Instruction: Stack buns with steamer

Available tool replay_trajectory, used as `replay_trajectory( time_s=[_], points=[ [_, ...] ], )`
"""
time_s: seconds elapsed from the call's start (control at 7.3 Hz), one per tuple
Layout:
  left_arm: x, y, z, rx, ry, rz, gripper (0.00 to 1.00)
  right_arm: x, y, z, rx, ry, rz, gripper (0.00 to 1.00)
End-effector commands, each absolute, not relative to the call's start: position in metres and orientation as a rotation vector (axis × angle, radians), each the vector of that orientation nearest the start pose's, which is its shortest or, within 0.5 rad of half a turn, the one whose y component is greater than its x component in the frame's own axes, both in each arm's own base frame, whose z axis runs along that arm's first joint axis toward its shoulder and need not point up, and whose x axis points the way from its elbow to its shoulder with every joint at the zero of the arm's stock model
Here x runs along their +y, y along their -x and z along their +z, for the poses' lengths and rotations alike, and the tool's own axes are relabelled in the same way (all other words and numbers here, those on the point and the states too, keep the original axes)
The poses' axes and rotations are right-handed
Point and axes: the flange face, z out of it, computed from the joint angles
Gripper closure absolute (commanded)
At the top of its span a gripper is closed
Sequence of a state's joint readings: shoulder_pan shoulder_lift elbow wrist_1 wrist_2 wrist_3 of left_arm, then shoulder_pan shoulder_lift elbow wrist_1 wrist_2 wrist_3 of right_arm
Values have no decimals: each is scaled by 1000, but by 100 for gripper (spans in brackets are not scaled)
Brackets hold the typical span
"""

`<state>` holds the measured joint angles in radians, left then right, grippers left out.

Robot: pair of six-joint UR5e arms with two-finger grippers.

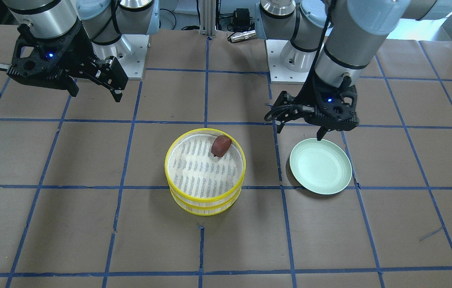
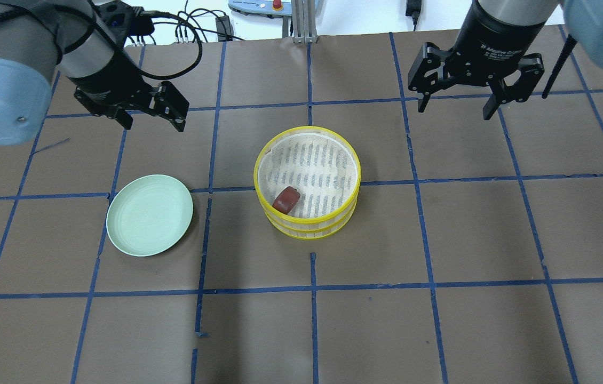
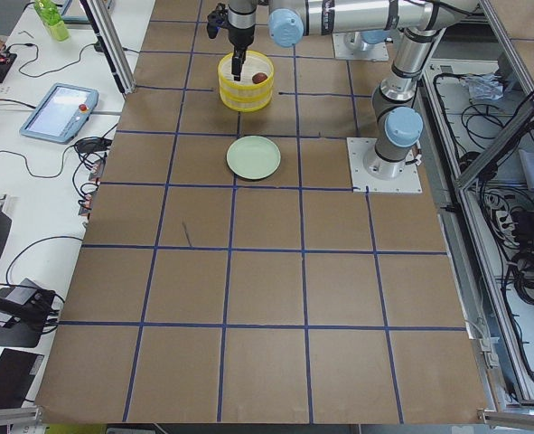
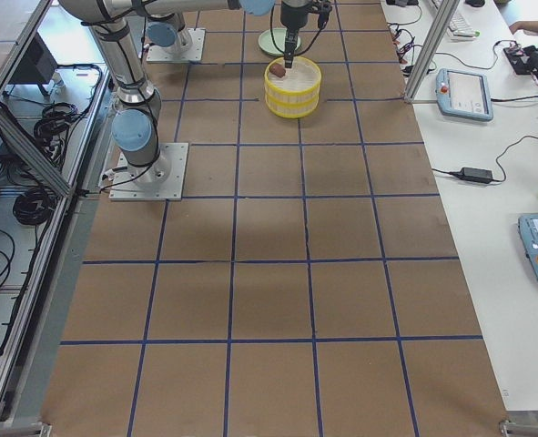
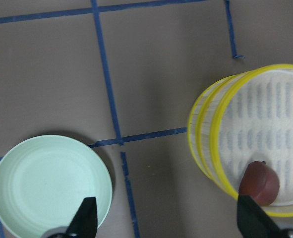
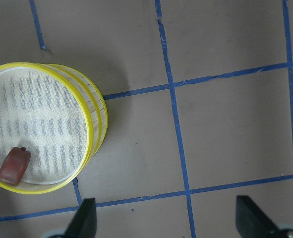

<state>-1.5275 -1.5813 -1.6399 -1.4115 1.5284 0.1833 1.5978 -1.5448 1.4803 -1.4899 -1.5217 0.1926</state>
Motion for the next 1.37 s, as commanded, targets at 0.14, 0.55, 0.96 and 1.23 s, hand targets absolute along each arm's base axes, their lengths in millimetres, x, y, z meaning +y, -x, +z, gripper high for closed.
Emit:
replay_trajectory(
  time_s=[0.14,0.55,0.96,1.23],
  points=[
    [-490,94,485,3096,-210,-120,0,-496,-152,512,3084,-254,32,0],
    [-487,96,478,3098,-208,-98,0,-496,-152,512,3084,-254,30,0],
    [-486,97,473,3103,-202,-83,0,-496,-153,512,3084,-252,32,0],
    [-486,98,473,3115,-208,-88,0,-496,-153,512,3084,-252,32,0]
  ],
)
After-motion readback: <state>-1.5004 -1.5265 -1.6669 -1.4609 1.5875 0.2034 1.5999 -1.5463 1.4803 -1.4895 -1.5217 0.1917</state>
